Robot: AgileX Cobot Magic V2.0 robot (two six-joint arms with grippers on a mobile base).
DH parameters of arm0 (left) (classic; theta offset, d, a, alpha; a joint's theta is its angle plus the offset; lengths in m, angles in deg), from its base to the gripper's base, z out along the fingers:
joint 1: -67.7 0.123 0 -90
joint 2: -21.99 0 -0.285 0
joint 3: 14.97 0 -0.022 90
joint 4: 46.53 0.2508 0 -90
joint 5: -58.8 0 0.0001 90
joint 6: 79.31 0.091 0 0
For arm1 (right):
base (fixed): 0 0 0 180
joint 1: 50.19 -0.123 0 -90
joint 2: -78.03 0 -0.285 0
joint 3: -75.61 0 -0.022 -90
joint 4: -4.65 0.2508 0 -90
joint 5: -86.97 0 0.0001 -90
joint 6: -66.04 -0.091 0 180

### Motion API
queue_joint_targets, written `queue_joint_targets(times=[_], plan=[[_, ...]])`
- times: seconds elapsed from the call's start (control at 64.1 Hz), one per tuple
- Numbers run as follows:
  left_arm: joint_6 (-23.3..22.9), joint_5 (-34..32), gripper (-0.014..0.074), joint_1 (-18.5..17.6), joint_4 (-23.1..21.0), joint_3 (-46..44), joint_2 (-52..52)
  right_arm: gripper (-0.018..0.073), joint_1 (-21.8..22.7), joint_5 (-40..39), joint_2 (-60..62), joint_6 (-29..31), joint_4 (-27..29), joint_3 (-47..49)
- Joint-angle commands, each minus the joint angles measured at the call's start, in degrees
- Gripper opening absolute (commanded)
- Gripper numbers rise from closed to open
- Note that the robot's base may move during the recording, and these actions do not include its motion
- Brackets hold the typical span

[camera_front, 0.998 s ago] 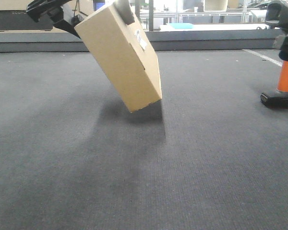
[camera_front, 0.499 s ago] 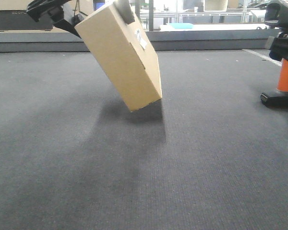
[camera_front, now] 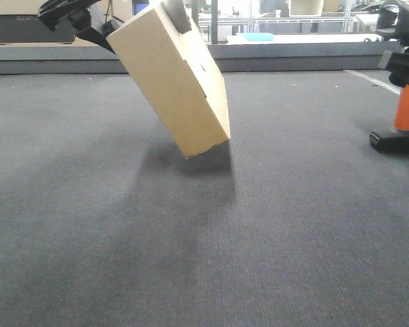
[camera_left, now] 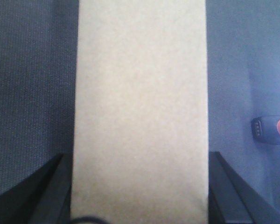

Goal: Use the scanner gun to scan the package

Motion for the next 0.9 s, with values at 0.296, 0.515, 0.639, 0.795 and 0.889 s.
queue_joint_targets(times=[0.296, 0.515, 0.639, 0.795, 0.889], plan=[[0.5, -1.3, -0.0111, 0.0, -0.2, -0.2, -0.1, -0.0167, 0.4, -4.2, 5.2, 15.1, -0.6, 0.3], [0.5, -1.1, -0.0111, 0.0, -1.1, -0.2, -0.1, -0.0167, 0.4, 4.2, 10.5, 31.6, -0.6, 2.4], [0.5, -1.1, -0.0111, 0.0, -1.1, -0.2, -0.1, -0.0167, 0.4, 6.4, 10.4, 40.6, 0.6, 3.9], [0.5, -1.0, -0.0111, 0.0, -1.1, -0.2, -0.1, -0.0167, 0.4, 7.5, 10.3, 44.2, 1.1, 4.2], [0.5, -1.0, -0.0111, 0.0, -1.1, -0.2, -0.1, -0.0167, 0.4, 7.3, 10.3, 44.2, 1.1, 4.2]])
